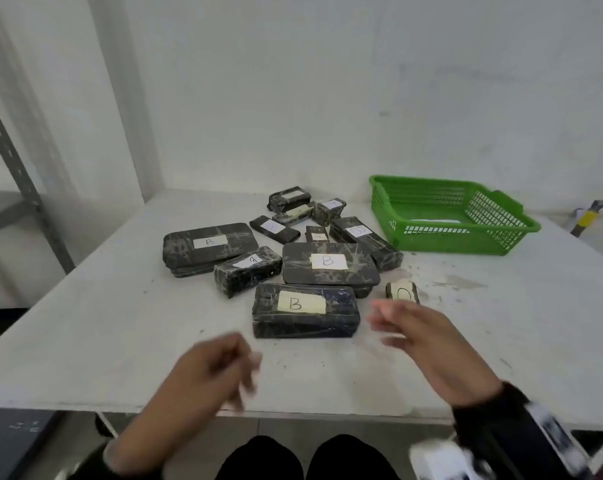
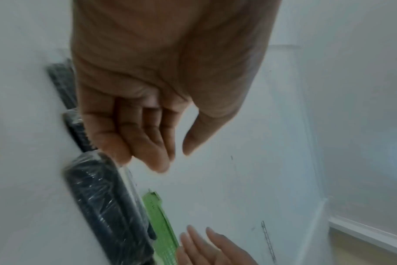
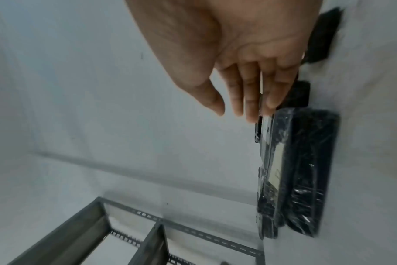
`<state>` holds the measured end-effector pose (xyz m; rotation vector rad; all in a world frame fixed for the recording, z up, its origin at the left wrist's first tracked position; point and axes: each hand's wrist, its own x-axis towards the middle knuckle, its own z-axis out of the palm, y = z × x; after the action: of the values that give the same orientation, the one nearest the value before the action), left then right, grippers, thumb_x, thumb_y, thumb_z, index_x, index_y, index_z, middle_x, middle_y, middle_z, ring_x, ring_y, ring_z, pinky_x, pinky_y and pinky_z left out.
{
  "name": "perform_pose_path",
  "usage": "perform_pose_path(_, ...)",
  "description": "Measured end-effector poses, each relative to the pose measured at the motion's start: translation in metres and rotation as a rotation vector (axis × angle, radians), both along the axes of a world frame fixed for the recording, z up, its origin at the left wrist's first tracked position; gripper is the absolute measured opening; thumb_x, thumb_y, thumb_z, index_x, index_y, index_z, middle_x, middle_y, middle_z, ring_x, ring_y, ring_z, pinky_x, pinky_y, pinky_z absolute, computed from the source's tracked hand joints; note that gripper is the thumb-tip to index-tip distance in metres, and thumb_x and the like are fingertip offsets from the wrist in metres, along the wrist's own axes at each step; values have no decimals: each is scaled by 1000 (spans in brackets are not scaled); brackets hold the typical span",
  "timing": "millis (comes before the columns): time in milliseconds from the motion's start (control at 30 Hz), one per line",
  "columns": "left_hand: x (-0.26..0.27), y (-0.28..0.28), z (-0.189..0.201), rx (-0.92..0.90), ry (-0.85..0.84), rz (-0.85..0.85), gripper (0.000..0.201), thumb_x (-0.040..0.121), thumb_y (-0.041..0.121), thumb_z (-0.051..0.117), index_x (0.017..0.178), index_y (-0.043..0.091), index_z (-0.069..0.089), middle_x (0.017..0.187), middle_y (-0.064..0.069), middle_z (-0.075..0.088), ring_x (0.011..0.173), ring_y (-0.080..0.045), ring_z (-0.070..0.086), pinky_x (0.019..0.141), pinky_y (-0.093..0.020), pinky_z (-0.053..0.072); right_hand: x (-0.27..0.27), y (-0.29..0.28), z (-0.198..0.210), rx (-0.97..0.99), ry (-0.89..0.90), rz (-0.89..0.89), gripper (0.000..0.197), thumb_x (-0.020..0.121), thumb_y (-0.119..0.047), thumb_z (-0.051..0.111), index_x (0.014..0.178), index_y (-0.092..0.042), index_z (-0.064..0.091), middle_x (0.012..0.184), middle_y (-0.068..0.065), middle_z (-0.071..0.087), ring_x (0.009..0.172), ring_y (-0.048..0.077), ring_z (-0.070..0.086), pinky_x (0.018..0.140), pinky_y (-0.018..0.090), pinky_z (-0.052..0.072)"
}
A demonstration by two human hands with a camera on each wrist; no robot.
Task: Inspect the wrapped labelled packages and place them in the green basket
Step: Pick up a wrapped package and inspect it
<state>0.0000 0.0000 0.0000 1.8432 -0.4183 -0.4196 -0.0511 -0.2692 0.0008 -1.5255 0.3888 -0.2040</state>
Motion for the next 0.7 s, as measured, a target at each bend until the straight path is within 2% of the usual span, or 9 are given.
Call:
perform_pose_path(100, 45, -17, -1, -82, -2, 304, 10, 96, 16, 61, 97, 7, 58, 93, -12, 67, 81, -21, 64, 83, -40, 52, 38, -1, 1, 91, 92, -78, 10, 97, -16, 60, 103, -9, 64, 105, 4, 63, 92, 15, 57, 82, 28, 46)
perform_pose_path(200, 79, -31, 2, -14, 140, 340, 25, 99, 31, 56, 101, 7, 50, 101, -10, 53, 100, -26, 53, 95, -41, 46, 59, 7, -1, 150, 227, -46, 5, 99, -14, 57, 95, -12, 59, 87, -1, 59, 85, 14, 55, 85, 29, 48)
perform_pose_path(300, 96, -44, -3, 74, 317, 211, 30, 100, 31, 56, 107, 2, 54, 108, -11, 57, 104, -28, 56, 92, -39, 47, 69, 8, -11, 227, 289, -36, 3, 97, -11, 59, 96, -12, 62, 87, 4, 67, 77, 16, 63, 64, 28, 51)
perform_pose_path(367, 102, -50, -11, 141, 348, 124, 32, 98, 30, 58, 110, 0, 57, 107, -12, 64, 95, -26, 61, 80, -34, 50, 75, 6, -17, 210, 299, -41, 3, 95, -10, 62, 93, -12, 62, 93, 5, 68, 79, 16, 62, 63, 28, 50)
perform_pose_path(433, 102, -54, -14, 227, 282, 100, 29, 97, 30, 60, 98, 1, 60, 84, -9, 62, 70, -19, 56, 61, -26, 44, 77, 5, -22, 182, 294, -47, 8, 94, -6, 62, 89, -12, 62, 92, 6, 67, 78, 16, 60, 61, 26, 49)
perform_pose_path(500, 100, -54, -18, 245, 233, 109, 27, 96, 30, 62, 92, 3, 61, 72, -7, 57, 59, -16, 50, 53, -24, 38, 77, 6, -26, 205, 272, -52, 9, 95, -2, 59, 89, -8, 63, 85, 8, 66, 73, 16, 61, 53, 21, 51)
perform_pose_path(567, 98, -55, -22, 151, 225, 146, 28, 95, 29, 63, 107, 4, 61, 91, -10, 65, 72, -19, 57, 59, -26, 45, 75, 7, -32, 230, 251, -63, 10, 95, -3, 59, 104, -4, 63, 90, 9, 69, 76, 17, 64, 55, 21, 53)
perform_pose_path(633, 93, -55, -24, 14, 232, 194, 27, 97, 27, 61, 116, 10, 58, 111, -9, 66, 90, -20, 63, 76, -34, 53, 74, 8, -40, 284, 204, -78, 29, 94, -9, 63, 123, -6, 58, 102, 9, 71, 84, 18, 66, 67, 28, 53)
perform_pose_path(700, 89, -59, -19, -136, 223, 207, 16, 100, 24, 55, 112, 15, 58, 109, -4, 69, 88, -12, 66, 78, -31, 55, 73, 8, -41, 347, 138, -54, 35, 96, -15, 61, 129, -16, 53, 106, 3, 71, 86, 16, 65, 67, 30, 48)
